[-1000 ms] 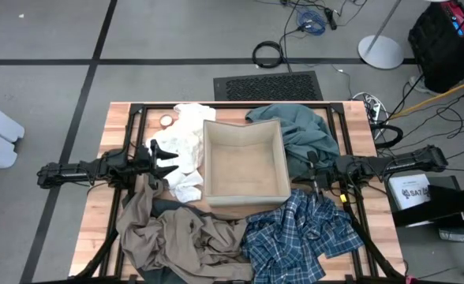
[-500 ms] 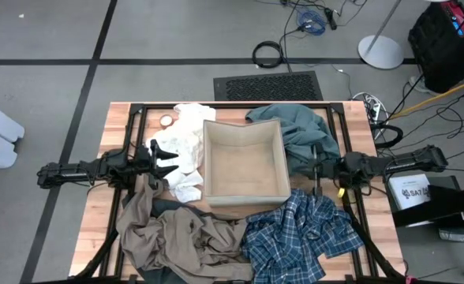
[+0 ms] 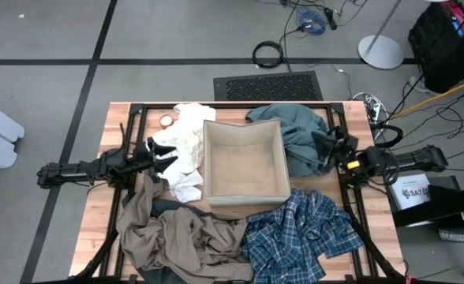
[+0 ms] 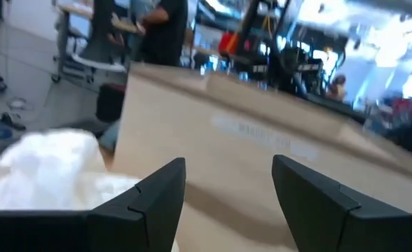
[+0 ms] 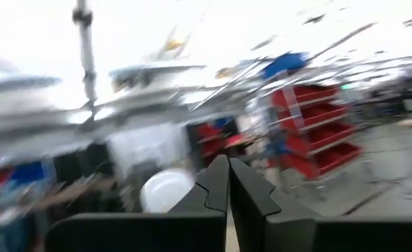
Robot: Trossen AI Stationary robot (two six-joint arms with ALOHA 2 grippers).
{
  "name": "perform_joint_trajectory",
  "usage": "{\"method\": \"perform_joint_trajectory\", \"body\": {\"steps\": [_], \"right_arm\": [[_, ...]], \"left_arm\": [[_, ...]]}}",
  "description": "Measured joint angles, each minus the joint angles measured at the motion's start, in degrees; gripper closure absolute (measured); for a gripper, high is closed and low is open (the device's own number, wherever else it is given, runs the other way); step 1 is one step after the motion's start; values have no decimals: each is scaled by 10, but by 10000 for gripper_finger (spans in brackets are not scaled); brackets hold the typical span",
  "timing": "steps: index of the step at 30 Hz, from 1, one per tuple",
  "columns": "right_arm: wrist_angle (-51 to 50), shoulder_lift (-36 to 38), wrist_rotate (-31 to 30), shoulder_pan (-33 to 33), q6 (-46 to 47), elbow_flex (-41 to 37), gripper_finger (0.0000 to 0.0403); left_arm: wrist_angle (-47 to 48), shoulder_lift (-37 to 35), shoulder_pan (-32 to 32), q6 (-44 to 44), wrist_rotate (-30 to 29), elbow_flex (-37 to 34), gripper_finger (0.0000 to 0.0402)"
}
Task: Sort clothes
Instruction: Put the white sock into the white laundry bin
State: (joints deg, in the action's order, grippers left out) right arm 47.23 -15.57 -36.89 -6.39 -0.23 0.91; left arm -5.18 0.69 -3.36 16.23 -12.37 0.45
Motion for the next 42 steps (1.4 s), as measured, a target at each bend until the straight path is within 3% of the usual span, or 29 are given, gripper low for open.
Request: {"method": "perform_joint_trajectory", "body": {"steps": [7, 12, 18, 22, 26, 33, 38, 42], "right_arm": [[21, 0, -46, 0, 11, 0, 403], [22, 0, 22, 0, 27, 1, 403], [16, -1, 101, 0, -3, 47, 403], [-59, -5, 117, 0, -43, 109, 403], [-206, -24, 110, 0, -57, 181, 403], [-362, -100, 98, 20, -37, 296, 397], [-433, -165, 97, 30, -67, 365, 358], [-466, -205, 97, 31, -86, 390, 312]], "left_arm": [[-43, 0, 0, -4, -69, 0, 178], [-14, 3, 0, -29, -85, 23, 178], [82, 24, 0, -101, -150, 129, 178], [120, 48, 0, -138, -159, 210, 178], [153, 81, 0, -153, -168, 284, 178], [249, 200, 0, -214, -150, 429, 178], [458, 340, 0, -177, -120, 570, 178], [610, 446, 0, -127, -40, 645, 178]]}}
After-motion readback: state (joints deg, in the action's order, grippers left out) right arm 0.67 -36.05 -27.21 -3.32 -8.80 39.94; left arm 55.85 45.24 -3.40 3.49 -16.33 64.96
